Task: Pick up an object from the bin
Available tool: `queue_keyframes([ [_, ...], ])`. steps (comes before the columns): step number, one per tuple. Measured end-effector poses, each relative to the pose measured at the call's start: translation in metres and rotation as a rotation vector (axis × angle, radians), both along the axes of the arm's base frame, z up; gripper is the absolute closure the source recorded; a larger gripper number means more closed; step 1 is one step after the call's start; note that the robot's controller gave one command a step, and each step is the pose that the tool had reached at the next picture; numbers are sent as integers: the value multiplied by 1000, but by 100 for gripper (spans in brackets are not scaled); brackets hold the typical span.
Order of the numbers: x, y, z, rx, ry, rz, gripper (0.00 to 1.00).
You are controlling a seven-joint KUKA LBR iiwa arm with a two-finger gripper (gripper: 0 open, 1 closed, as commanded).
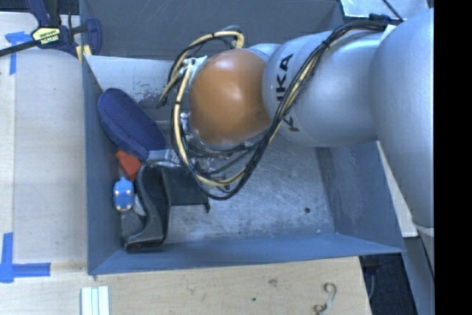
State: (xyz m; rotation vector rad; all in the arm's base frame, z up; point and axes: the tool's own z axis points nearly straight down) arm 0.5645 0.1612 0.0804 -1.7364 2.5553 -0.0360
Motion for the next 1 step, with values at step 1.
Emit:
queue_keyframes([
  [1,12,30,-2,-24,15,297,0],
])
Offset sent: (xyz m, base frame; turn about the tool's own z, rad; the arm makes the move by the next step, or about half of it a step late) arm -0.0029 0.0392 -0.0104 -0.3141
